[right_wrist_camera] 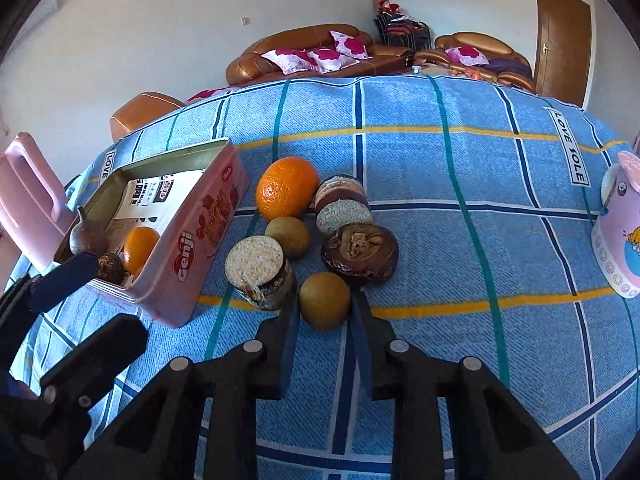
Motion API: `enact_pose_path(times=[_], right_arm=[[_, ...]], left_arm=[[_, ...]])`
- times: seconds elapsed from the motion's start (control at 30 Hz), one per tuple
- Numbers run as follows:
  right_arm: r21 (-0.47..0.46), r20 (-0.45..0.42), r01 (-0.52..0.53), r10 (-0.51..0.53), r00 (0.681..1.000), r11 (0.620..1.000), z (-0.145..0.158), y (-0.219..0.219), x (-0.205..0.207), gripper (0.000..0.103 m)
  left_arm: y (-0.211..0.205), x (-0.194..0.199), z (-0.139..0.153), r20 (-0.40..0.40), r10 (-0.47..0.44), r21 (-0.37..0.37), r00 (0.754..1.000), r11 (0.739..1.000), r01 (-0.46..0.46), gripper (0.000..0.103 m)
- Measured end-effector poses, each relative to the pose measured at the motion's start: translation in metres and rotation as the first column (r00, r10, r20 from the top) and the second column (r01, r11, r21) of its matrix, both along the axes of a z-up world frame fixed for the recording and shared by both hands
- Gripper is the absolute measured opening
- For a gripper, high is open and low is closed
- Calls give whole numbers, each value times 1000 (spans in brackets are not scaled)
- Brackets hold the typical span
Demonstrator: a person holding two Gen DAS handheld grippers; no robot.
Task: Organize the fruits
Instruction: 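Grasp a small tan longan with the right tool while the left tool approaches the fruit pile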
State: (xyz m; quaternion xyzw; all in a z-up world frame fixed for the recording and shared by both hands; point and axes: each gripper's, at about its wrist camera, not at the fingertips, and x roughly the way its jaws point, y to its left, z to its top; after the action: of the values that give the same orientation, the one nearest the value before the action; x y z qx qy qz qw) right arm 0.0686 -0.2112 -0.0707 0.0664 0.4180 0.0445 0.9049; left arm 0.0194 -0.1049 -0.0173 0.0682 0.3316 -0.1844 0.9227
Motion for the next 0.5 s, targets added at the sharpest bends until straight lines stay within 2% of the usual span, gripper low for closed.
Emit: enact_pose_path(times=[0.13,0.17,0.3,0.4,0.5], right_arm=[[6,16,63,-63,998,998,3,-23,-11,27],[0,23,84,-84,996,996,4,-30,-14,27],[-38,79,161,-158,984,986,14,-54,-22,27],[-30,105,173,-169,980,985,19,-65,-27,28],[-17,120,200,-197,973,980,22,-70,-31,28]], left_arm=[[-20,2,0,-10,-23,0,1000,1000,23,68],[-26,2,0,-4,-12,10,1000,1000,12,69],[-49,5,-4,42,16,110,999,994,-21,66],[-59,-4,-2,102,48,170,994,983,-65,53],[-74,-16,1,143,26,213,989,975,-56,53]])
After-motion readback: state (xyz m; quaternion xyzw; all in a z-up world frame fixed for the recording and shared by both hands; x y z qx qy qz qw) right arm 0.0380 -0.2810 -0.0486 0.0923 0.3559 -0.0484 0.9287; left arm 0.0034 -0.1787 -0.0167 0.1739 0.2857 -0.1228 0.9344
